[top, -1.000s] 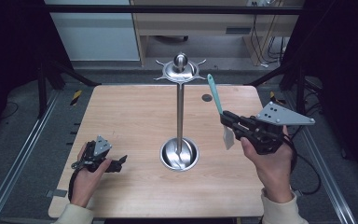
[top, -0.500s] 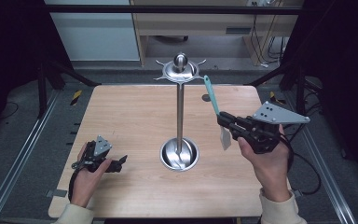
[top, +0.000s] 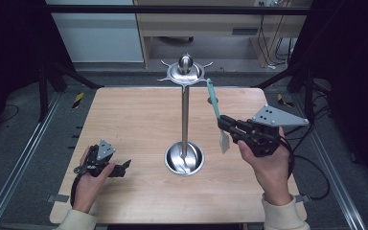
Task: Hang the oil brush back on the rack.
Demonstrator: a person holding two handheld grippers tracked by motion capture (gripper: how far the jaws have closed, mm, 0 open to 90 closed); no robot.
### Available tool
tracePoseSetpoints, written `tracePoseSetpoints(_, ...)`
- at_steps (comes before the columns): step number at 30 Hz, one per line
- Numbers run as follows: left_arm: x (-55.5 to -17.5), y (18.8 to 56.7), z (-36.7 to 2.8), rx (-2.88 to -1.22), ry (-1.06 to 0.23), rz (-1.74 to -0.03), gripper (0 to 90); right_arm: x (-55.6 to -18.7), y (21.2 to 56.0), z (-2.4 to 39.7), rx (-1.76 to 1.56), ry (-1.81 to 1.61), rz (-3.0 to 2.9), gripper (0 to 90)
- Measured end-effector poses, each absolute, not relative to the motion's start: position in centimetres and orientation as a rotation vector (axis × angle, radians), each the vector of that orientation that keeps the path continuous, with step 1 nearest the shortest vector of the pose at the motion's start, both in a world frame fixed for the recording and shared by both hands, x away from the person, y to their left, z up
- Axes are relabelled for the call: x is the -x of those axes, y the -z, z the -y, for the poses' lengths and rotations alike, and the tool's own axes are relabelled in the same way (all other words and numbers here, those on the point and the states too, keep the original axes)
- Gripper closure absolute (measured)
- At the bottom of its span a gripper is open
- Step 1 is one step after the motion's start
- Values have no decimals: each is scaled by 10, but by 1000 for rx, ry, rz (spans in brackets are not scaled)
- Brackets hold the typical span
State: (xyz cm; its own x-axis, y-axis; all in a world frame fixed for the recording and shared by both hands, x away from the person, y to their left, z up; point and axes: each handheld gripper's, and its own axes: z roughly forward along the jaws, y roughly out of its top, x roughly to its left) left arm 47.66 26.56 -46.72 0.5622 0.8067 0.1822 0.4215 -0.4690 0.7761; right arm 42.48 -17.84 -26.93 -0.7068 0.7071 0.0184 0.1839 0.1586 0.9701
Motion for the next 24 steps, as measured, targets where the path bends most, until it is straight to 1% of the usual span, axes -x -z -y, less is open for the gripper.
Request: tracePoseSetpoints(24,-476,468,-264,-2104,-705,-976,31,-432,278,169,-838,-1570,-1963,825)
